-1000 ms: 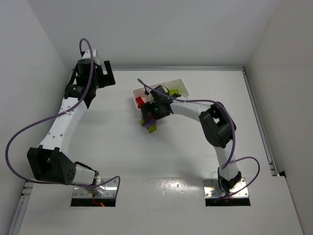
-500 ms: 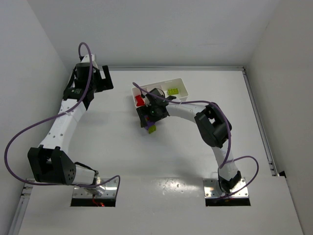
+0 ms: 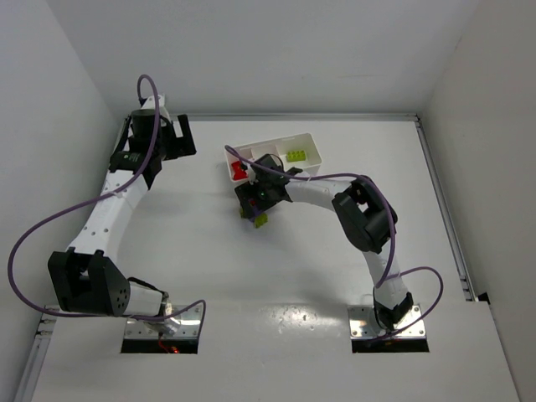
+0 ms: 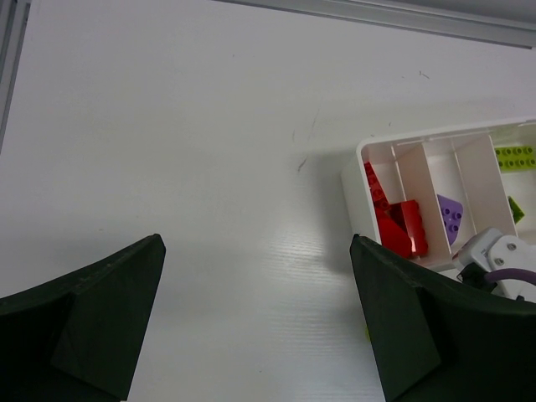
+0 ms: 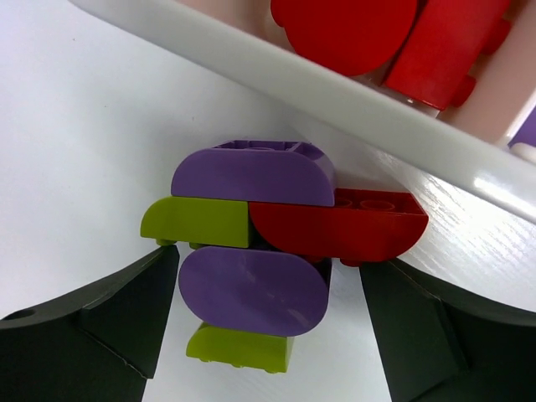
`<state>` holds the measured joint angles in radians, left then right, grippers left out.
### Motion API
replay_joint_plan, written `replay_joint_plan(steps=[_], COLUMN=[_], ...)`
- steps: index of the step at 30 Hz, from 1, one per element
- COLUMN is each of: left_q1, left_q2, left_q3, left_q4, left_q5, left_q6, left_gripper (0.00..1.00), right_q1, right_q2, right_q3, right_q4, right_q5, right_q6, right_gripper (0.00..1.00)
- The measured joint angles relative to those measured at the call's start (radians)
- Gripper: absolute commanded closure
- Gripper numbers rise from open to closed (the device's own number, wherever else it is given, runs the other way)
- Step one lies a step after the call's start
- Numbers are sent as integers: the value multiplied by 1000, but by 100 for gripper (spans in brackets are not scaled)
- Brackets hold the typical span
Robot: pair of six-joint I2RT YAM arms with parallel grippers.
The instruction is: Sort the legos into containers by color
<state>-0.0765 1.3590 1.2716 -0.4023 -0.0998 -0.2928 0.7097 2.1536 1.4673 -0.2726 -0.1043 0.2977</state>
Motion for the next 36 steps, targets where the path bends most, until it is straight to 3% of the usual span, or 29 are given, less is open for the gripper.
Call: replay_joint_plan(steps=[3,10,13,14,16,17,20,28,36], left_q1=[0,0,0,0,0,0,5,44,29], left_q2=[0,0,0,0,0,-1,-12,-105,59], left_q3=[-2,-16,-27,-33,-46,-53,-87,-268,-272], left_q4=[2,8,8,10,11,13,14,2,-1], left_q5=[4,12,22,29,53,72,177,602,1013], left_q6=[3,22,24,27,41,50,88,135,98], left_gripper=[0,0,0,0,0,0,0,7,17], right_q1=[0,5,11,13,17,20,27,26,32], right_q2=[0,0,-7,-11,-27,-37,-85,-375,-708], right_q3=[-3,-16,-37,-47,-74,-90,-154,-383,-479], right_q4=[10,32,65,77,99,108,109,81,140], right_q5=[1,23,35,40,44,44,30,-76,-113], right_q6=[-11,-46,-60,-64,-71,-75,-93,-132,-214], right_gripper=[15,34,52,64,78,89,100,100,100])
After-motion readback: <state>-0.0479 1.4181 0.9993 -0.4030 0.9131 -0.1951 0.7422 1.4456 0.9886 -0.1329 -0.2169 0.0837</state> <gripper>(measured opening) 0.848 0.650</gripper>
